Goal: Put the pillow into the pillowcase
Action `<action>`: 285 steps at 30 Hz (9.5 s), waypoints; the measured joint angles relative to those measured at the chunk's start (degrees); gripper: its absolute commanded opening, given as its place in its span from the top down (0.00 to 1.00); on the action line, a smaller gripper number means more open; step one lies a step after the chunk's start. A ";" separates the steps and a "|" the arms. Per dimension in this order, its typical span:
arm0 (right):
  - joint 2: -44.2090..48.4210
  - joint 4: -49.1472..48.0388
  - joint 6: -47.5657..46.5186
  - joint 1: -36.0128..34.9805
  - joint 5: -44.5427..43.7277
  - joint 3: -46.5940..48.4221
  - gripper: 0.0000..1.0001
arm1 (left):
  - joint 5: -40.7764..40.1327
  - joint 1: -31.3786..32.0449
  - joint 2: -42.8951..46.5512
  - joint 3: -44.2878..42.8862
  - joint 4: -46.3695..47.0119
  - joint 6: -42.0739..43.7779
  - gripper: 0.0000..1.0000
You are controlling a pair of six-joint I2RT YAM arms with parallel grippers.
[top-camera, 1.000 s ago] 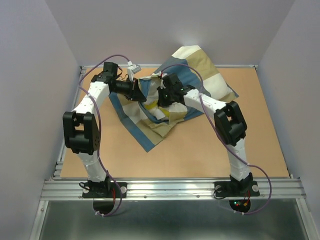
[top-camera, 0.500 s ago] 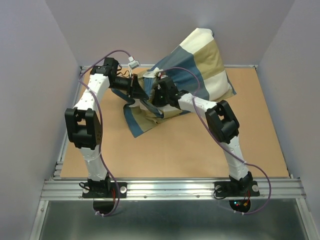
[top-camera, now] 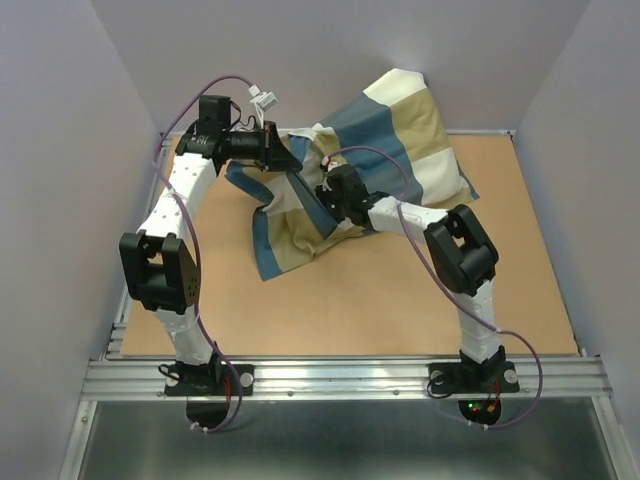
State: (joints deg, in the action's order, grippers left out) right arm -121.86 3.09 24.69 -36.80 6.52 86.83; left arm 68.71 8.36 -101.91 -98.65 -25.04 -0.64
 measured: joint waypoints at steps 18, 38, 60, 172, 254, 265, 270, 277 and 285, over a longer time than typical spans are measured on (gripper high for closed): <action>15.17 13.51 -9.99 1.38 -12.90 -0.09 0.24 | -18.03 -0.22 -1.07 12.70 5.44 3.76 0.91; 15.76 18.47 -14.47 3.10 1.99 4.09 0.25 | -34.27 -3.39 17.68 24.59 15.19 5.07 0.07; 9.11 23.50 -18.01 0.33 -2.78 7.52 0.99 | -33.81 3.26 25.20 43.19 12.33 25.40 0.22; -5.53 21.92 -8.66 8.68 28.02 19.74 0.22 | -38.66 2.40 -19.85 -6.36 13.60 14.21 0.11; 21.00 31.36 -46.97 38.99 0.52 -22.77 1.00 | -49.11 -15.61 0.94 35.71 4.85 35.58 1.00; 28.57 33.46 -40.15 44.11 3.69 7.04 0.99 | -38.69 -17.00 14.05 11.28 4.90 22.64 1.00; 35.39 31.10 -38.01 45.03 3.56 18.49 0.99 | -38.64 -17.03 26.03 8.24 11.72 16.61 1.00; 49.18 27.69 -37.33 45.35 0.20 19.74 1.00 | -45.31 -17.51 46.03 13.42 19.19 10.75 1.00; 55.63 21.88 -39.82 45.46 -1.42 11.04 0.99 | -46.58 -17.59 54.36 20.02 26.12 10.86 1.00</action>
State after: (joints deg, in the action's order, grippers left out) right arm -66.24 24.97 -15.14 8.67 5.10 97.86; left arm 22.13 -9.23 -47.55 -78.63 1.08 10.22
